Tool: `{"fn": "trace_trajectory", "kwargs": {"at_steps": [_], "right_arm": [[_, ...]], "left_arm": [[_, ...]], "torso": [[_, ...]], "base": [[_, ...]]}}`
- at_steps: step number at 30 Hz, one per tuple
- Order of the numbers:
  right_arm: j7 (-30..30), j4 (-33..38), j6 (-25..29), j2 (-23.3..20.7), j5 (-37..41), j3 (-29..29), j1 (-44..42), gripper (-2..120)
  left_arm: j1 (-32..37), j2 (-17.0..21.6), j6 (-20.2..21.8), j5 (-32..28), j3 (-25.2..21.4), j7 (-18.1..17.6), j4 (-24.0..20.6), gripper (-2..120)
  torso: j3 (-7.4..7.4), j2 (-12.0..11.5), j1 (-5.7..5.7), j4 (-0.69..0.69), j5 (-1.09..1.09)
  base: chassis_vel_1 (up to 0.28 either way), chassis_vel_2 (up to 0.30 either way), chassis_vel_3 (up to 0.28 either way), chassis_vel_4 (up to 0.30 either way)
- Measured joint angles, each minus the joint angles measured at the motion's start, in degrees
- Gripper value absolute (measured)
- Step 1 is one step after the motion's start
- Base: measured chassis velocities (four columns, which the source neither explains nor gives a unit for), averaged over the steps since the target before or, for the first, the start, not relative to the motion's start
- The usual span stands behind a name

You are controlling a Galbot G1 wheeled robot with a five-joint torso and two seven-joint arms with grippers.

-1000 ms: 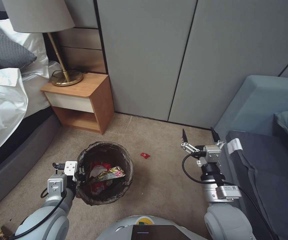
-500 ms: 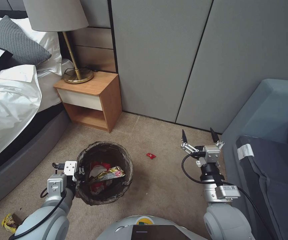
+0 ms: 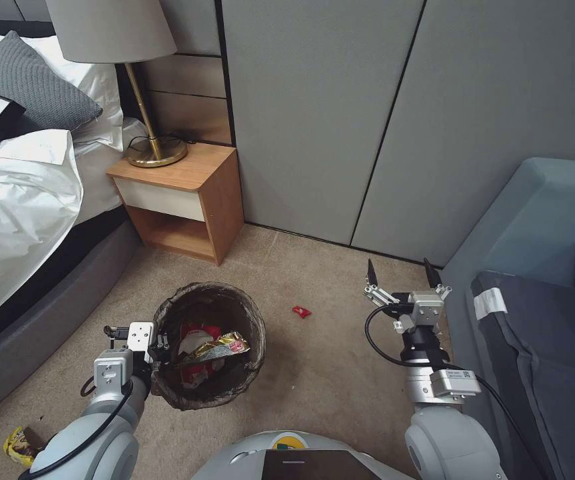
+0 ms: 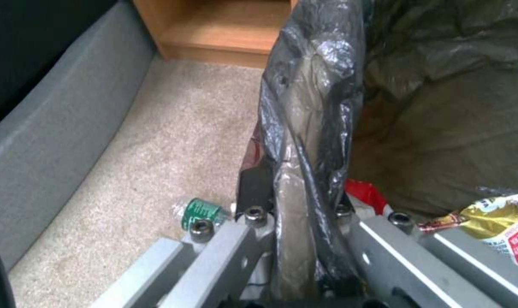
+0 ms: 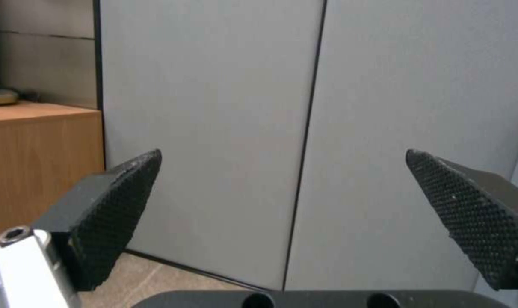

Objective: Pick up the trash bin, then pick up the garbage from the floor and place it into the trash bin.

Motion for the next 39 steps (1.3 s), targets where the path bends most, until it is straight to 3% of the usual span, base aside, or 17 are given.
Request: {"fn": "trace_trajectory", "kwargs": {"at_steps": [39], "right_arm": [[0.17,-0.22,-0.11,0.1,-0.61,-0.43,-0.21,100]], "left_arm": [[-0.17,0.08,-0.09,0.0,-0.06,0.03,0.0,3]], "torso": [[0.0,0.0,0.0,0.0,0.0]], "base": [[-0.024,0.027,0.027,-0.026]]}}
